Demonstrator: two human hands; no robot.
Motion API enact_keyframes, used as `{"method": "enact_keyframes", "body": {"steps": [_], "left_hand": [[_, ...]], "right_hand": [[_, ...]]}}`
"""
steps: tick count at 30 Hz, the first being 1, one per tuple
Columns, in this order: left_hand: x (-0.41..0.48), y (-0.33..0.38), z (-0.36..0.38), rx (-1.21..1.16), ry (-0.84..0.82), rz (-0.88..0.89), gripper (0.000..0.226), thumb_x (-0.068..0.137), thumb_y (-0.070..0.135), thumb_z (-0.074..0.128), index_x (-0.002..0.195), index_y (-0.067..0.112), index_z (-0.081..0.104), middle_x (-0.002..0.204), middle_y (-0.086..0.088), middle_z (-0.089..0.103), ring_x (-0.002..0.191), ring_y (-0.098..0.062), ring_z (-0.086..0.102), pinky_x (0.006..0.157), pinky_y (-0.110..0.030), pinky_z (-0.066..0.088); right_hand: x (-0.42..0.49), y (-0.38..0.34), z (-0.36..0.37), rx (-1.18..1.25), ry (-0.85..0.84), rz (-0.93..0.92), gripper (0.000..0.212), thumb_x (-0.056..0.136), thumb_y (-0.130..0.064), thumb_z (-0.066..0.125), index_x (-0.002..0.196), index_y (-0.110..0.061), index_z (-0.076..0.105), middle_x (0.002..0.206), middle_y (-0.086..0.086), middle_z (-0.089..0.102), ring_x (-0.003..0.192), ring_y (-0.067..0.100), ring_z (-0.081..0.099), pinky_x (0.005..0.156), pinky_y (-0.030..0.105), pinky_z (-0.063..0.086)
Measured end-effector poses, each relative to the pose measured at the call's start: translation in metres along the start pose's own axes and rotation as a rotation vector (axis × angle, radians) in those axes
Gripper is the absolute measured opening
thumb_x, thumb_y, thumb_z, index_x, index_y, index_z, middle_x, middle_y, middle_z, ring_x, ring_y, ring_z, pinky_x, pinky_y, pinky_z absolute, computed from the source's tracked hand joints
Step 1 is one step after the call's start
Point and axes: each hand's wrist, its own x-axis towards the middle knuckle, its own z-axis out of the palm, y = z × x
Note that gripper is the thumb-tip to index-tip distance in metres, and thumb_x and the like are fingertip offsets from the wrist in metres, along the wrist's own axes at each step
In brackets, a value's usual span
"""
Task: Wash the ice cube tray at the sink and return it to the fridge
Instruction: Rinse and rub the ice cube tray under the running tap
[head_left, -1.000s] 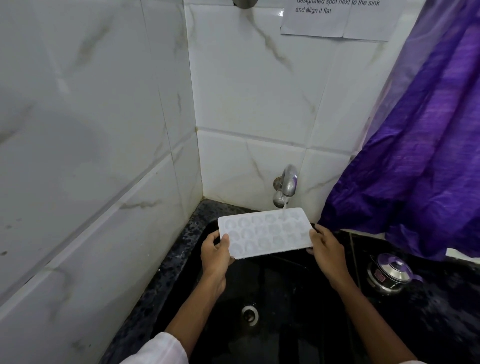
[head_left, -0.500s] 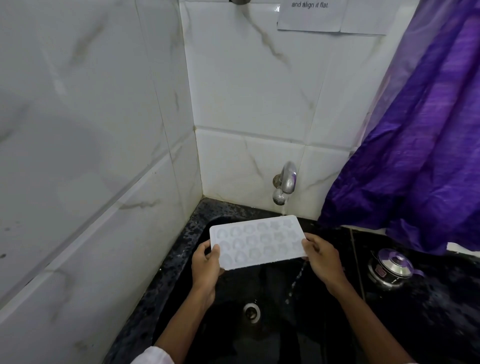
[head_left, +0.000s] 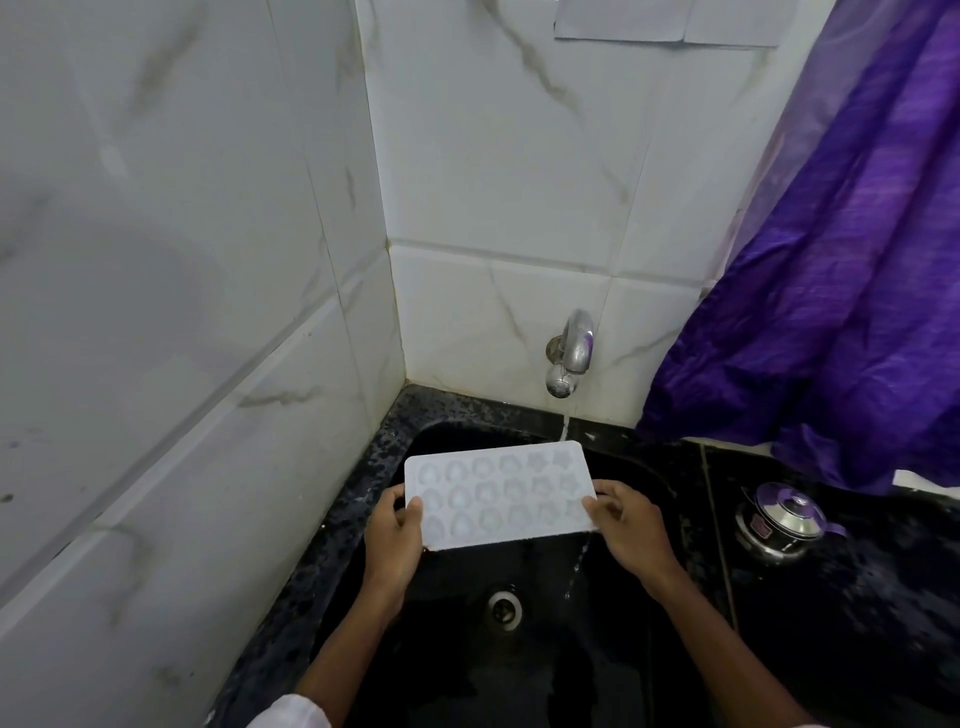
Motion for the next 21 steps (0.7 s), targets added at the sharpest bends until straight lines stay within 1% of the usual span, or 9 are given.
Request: {"method": "enact_keyframes", "body": {"steps": [3, 7, 9, 11, 16, 19, 21], "left_hand": [[0.000, -0.005, -0.001, 0.059, 0.016, 0.027, 0.018, 0.100, 0.016, 0.052, 0.116, 0.013, 0.060, 0.103, -0.006, 0.070, 0.090, -0.021, 0.069, 0.076, -0.039, 0.057], [-0.001, -0.012, -0.003, 0.127, 0.003, 0.058, 0.012, 0.098, 0.013, 0.054, 0.108, 0.017, 0.060, 0.103, -0.005, 0.071, 0.094, -0.022, 0.069, 0.084, -0.048, 0.057], [-0.002, -0.014, -0.003, 0.157, -0.004, 0.079, 0.011, 0.098, 0.011, 0.055, 0.106, 0.017, 0.060, 0.103, -0.003, 0.071, 0.094, -0.020, 0.069, 0.084, -0.047, 0.057], [-0.002, -0.015, -0.003, 0.184, -0.001, 0.115, 0.010, 0.097, 0.010, 0.056, 0.105, 0.014, 0.061, 0.100, 0.000, 0.071, 0.092, -0.019, 0.069, 0.083, -0.046, 0.057], [-0.001, -0.010, 0.000, 0.231, 0.012, 0.214, 0.008, 0.096, 0.009, 0.059, 0.103, 0.011, 0.062, 0.097, 0.000, 0.072, 0.091, -0.017, 0.068, 0.081, -0.042, 0.058], [0.000, -0.001, 0.002, 0.213, 0.014, 0.293, 0.007, 0.096, 0.009, 0.060, 0.102, 0.011, 0.063, 0.095, 0.004, 0.070, 0.089, -0.010, 0.067, 0.079, -0.035, 0.057], [0.000, 0.006, 0.003, 0.176, 0.010, 0.368, 0.009, 0.096, 0.010, 0.060, 0.104, 0.014, 0.063, 0.096, 0.010, 0.070, 0.090, -0.002, 0.068, 0.078, -0.025, 0.056]], "right_hand": [[-0.003, 0.003, 0.001, 0.019, 0.004, 0.020, 0.020, 0.093, -0.017, 0.065, 0.113, -0.018, 0.063, 0.095, -0.009, 0.071, 0.085, 0.000, 0.066, 0.065, 0.010, 0.048], [-0.008, 0.009, 0.001, 0.036, 0.008, 0.037, 0.017, 0.090, -0.013, 0.069, 0.105, -0.019, 0.063, 0.095, -0.005, 0.071, 0.085, 0.004, 0.067, 0.073, 0.019, 0.055], [-0.011, 0.012, 0.000, 0.025, 0.010, 0.035, 0.016, 0.089, -0.012, 0.070, 0.102, -0.020, 0.062, 0.094, -0.006, 0.070, 0.086, 0.005, 0.067, 0.071, 0.017, 0.053], [-0.012, 0.014, -0.001, 0.017, 0.016, 0.026, 0.016, 0.089, -0.012, 0.071, 0.100, -0.020, 0.062, 0.094, -0.007, 0.069, 0.086, 0.005, 0.067, 0.068, 0.015, 0.051], [-0.012, 0.015, -0.006, -0.021, 0.040, -0.016, 0.016, 0.088, -0.012, 0.072, 0.096, -0.020, 0.061, 0.094, -0.006, 0.069, 0.086, 0.005, 0.067, 0.067, 0.013, 0.051], [-0.008, 0.010, -0.014, -0.036, 0.072, -0.050, 0.016, 0.087, -0.012, 0.073, 0.098, -0.017, 0.062, 0.094, -0.007, 0.070, 0.086, 0.002, 0.067, 0.070, 0.012, 0.051], [-0.008, 0.002, -0.020, -0.028, 0.123, -0.091, 0.017, 0.087, -0.013, 0.072, 0.100, -0.018, 0.062, 0.093, -0.009, 0.069, 0.087, -0.001, 0.066, 0.075, 0.012, 0.051]]}}
